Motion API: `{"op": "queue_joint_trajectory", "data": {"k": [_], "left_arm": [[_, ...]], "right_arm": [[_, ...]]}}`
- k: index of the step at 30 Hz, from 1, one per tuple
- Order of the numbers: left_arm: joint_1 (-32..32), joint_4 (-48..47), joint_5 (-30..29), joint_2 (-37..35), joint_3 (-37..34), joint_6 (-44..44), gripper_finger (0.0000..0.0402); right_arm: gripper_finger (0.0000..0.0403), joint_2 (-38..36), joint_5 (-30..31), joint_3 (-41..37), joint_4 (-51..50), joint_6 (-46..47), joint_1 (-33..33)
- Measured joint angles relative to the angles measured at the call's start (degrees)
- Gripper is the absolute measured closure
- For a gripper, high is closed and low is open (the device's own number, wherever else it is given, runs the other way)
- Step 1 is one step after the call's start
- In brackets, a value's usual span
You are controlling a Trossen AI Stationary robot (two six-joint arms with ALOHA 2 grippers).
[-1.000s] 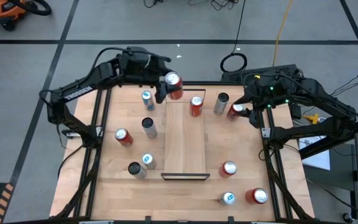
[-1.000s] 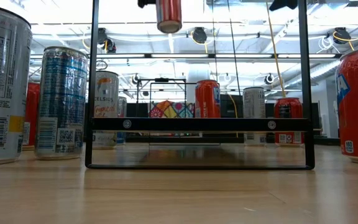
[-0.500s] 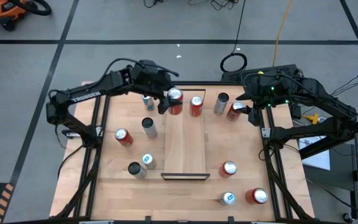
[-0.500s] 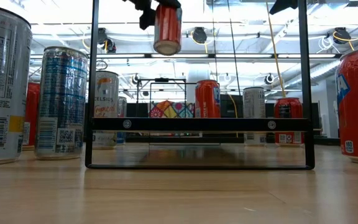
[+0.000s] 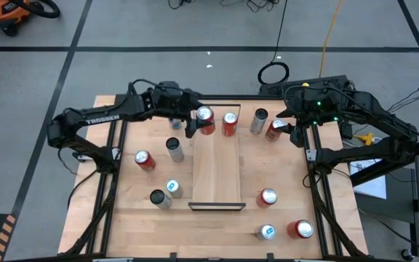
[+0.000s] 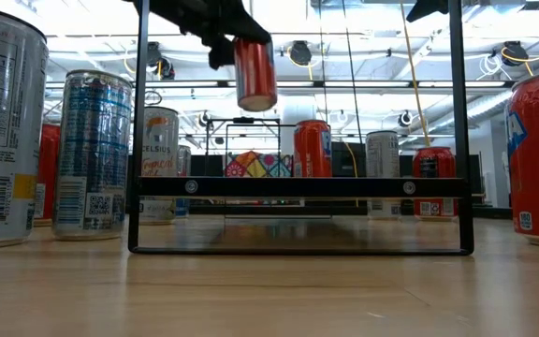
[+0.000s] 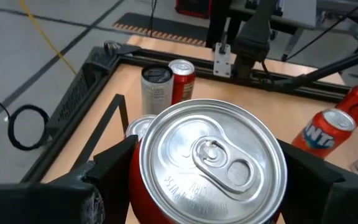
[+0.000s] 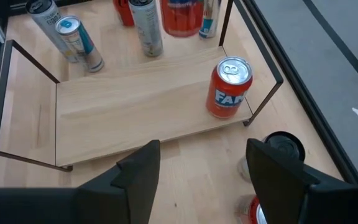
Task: Place canned beverage on shelf
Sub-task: Put the left orange soda can on the shelf aligned with the other orange soda can
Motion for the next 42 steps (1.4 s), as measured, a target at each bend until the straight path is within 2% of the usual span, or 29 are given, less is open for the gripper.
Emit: {"op": "queue_joint_trajectory", "data": {"k": [6, 12, 21, 30, 42], "left_arm": [[-0.03, 2.4, -1.12, 0.09, -3.26, 0.25, 0.0107], [-0.13, 1.36, -4.21, 0.91, -3.2, 6.29, 0.0107], [-1.43, 2.46, -5.94, 1.49, -3.11, 0.23, 0.0107], [-1.26, 3.81, -5.89, 3.59, -3.21, 6.63, 0.0107], [2.55, 4.28, 0.49, 9.51, -3.13, 9.57, 0.0107]], "right_arm": [[0.0191, 0.0, -0.04, 0.0, 0.02, 0.02, 0.0], [0.0191, 0.01, 0.05, 0.0, 0.04, 0.02, 0.0], [0.0191, 0.02, 0.09, 0.0, 0.04, 0.02, 0.0], [0.019, 0.02, 0.05, -0.02, 0.04, 0.02, 0.0], [0.019, 0.02, -0.06, -0.02, 0.05, 0.22, 0.02]]}}
